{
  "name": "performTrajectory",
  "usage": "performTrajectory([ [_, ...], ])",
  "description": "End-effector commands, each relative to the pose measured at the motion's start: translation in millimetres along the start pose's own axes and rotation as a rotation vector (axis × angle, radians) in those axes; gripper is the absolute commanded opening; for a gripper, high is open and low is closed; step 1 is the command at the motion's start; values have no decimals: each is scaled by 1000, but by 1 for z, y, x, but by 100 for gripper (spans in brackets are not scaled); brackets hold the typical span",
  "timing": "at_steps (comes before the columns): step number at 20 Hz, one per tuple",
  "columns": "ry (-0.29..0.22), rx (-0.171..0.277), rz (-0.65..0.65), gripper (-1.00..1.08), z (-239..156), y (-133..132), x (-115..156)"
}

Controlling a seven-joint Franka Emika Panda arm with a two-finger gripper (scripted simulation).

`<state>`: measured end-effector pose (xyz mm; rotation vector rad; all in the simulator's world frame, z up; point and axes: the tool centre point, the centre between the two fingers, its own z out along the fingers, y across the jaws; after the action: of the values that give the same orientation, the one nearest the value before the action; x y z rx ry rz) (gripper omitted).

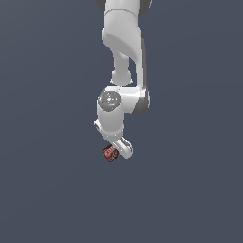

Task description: Pick up the object and move it to a goal position.

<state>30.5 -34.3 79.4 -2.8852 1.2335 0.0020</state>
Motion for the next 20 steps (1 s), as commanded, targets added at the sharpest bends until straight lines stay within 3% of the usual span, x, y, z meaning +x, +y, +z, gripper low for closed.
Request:
performTrajectory([
  [1,1,-1,44,100,6,3,3],
  [13,2,-3,94,100,17,6,7],
  [20,3,-3,99,100,49,8,7],
])
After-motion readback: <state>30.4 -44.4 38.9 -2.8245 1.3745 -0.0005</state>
